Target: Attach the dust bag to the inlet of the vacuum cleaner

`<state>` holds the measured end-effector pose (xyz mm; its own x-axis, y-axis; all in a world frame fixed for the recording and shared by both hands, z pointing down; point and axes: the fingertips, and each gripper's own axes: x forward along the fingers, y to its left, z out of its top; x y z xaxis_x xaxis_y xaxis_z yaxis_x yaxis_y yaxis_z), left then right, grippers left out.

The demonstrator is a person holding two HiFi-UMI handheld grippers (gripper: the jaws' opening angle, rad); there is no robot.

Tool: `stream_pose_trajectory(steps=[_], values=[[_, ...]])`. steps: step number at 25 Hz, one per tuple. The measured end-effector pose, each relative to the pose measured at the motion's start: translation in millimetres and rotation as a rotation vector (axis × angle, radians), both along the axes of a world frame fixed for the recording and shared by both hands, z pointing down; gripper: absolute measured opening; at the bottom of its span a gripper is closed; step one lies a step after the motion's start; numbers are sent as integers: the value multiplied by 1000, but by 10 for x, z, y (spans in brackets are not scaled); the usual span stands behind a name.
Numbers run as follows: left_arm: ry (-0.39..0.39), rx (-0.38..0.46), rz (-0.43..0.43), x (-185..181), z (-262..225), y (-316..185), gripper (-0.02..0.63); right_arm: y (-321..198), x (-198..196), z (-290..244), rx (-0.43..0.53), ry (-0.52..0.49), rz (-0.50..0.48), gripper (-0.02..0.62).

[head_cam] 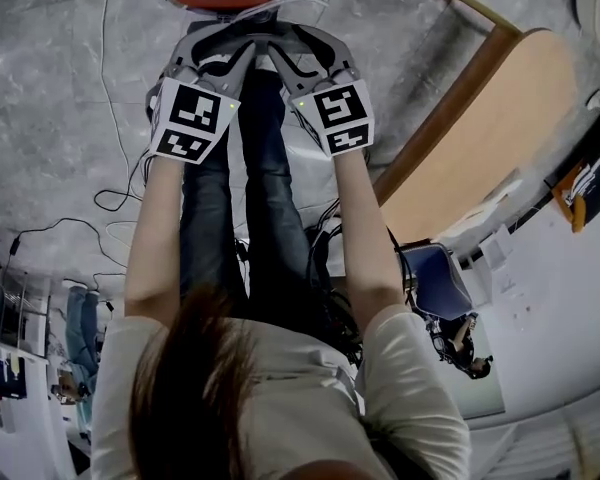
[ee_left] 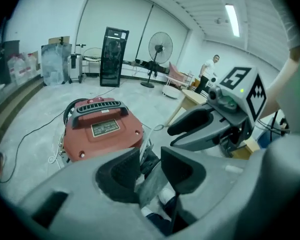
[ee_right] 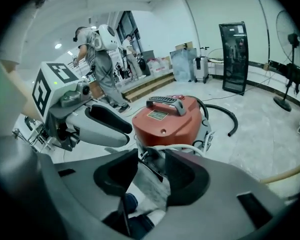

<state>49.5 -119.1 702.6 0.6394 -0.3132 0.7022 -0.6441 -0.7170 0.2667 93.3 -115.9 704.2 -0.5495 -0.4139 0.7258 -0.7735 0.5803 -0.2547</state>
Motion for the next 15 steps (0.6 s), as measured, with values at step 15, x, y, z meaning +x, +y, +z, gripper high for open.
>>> stream_pose_trajectory(steps=[15], values=[[57,188,-169,-33,-1027,-342,17,-338,50,-865,130,-52,137,2]])
